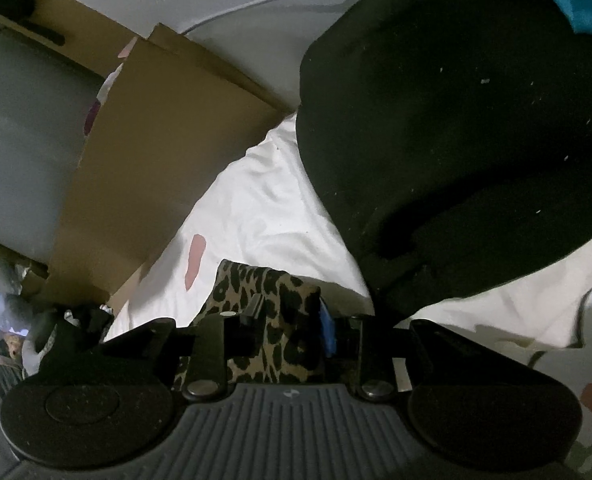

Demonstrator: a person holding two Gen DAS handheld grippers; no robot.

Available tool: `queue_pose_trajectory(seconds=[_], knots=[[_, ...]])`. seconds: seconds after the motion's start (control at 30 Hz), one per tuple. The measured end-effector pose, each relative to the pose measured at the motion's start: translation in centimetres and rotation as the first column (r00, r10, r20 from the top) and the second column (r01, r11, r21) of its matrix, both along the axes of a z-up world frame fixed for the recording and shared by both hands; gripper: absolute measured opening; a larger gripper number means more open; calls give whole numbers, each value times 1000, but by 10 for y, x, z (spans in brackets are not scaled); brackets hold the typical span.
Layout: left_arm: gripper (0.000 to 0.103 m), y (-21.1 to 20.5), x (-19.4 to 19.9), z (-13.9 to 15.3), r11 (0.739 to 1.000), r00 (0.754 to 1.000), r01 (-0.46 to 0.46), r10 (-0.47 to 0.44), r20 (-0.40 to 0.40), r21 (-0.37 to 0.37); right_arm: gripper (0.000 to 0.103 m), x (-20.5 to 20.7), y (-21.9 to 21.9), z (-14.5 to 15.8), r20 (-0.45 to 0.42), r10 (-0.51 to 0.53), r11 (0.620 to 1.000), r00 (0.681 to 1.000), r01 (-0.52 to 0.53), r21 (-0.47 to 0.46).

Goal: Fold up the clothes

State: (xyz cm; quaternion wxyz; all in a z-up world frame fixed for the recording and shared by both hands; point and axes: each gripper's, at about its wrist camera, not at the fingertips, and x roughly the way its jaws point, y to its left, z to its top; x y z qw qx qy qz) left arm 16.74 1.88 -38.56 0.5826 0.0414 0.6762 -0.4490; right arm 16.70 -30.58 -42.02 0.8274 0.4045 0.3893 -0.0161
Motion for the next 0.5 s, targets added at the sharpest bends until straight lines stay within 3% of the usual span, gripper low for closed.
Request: queue_pose_trajectory(seconds=[0.27, 0.5], knots=[[41, -19, 8, 25, 996, 996, 87, -86, 22, -25, 34, -42, -5, 6, 17, -21, 1000, 1000, 21, 13], [41, -36, 38, 55, 993, 993, 110, -107, 58, -50, 34, -53, 3, 4, 14, -2, 1000, 1000, 2, 29]])
